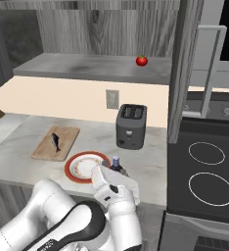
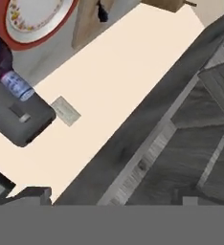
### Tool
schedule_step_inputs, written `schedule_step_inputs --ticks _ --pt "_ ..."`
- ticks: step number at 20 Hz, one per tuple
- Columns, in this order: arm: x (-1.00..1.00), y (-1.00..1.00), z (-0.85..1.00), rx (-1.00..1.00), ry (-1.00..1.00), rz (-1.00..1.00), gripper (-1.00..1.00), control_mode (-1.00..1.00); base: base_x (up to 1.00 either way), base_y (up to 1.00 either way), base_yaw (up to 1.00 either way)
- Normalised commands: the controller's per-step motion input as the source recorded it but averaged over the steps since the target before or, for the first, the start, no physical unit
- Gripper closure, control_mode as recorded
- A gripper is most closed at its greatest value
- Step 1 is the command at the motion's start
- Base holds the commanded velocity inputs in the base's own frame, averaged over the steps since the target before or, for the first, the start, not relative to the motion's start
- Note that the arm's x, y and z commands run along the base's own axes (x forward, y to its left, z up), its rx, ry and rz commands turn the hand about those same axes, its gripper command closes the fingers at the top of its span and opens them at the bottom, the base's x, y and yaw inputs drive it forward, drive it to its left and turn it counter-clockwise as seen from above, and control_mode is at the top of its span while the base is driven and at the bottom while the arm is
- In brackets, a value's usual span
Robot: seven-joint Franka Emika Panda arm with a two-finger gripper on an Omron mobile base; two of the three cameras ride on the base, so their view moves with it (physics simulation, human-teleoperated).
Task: Pick the fish from the plate and place it on the cutting board. Then pick the condiment bottle from the cabinet and place it next to the cutting board.
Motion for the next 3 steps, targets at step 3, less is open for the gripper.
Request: schedule_step_inputs --ticks 3 --pt "-0.15 0.00 0.45 -0.45 -0.06 0.00 -1.00 -1.00 0.00 0.00 0.00"
